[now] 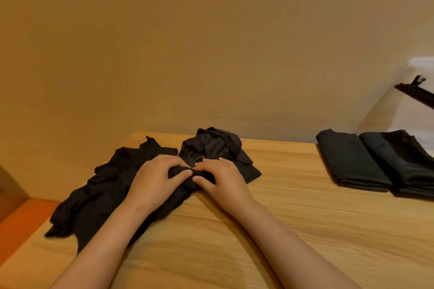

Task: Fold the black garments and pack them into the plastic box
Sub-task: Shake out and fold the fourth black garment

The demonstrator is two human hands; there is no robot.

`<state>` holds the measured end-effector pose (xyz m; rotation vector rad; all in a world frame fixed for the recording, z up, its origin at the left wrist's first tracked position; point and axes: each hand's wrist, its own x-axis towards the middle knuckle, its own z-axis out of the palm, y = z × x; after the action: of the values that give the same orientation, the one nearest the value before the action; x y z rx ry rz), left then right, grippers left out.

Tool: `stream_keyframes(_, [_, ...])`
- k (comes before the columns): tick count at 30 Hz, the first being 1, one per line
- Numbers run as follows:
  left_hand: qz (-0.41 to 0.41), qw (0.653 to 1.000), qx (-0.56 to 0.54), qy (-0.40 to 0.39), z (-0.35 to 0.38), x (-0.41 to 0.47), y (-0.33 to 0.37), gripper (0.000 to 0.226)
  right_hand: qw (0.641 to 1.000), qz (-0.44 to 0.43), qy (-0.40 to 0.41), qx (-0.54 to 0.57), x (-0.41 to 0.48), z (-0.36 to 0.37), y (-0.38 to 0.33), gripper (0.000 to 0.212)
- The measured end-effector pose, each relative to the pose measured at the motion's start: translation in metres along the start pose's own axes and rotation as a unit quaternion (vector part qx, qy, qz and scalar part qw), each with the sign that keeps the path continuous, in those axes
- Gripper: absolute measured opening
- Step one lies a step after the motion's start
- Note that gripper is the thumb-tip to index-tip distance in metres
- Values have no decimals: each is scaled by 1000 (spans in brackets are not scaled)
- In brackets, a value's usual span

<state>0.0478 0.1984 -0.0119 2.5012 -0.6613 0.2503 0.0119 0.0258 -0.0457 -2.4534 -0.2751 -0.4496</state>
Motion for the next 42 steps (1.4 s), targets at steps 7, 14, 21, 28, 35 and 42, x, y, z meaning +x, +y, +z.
stream_keyframes(7, [5,987,-160,22,-15,17,8,18,989,31,78,119,20,-23,-14,20])
stream_keyframes(14, [57,975,-196,84,-56,58,62,17,954,31,180,239,47,-82,-38,13])
stream_keyframes(21, [99,965,-241,6,-106,75,124,32,932,-34,281,225,58,-175,-61,10])
stream_keyframes(28, [73,967,-227,-94,-42,42,116,3,950,81,268,140,3,-185,-16,13])
stream_keyframes(35, [34,981,-110,-153,15,7,91,35,977,175,90,-78,-83,-144,26,47])
stream_keyframes(42, [124,979,46,-156,45,-4,90,22,981,147,9,-124,-116,-106,38,39])
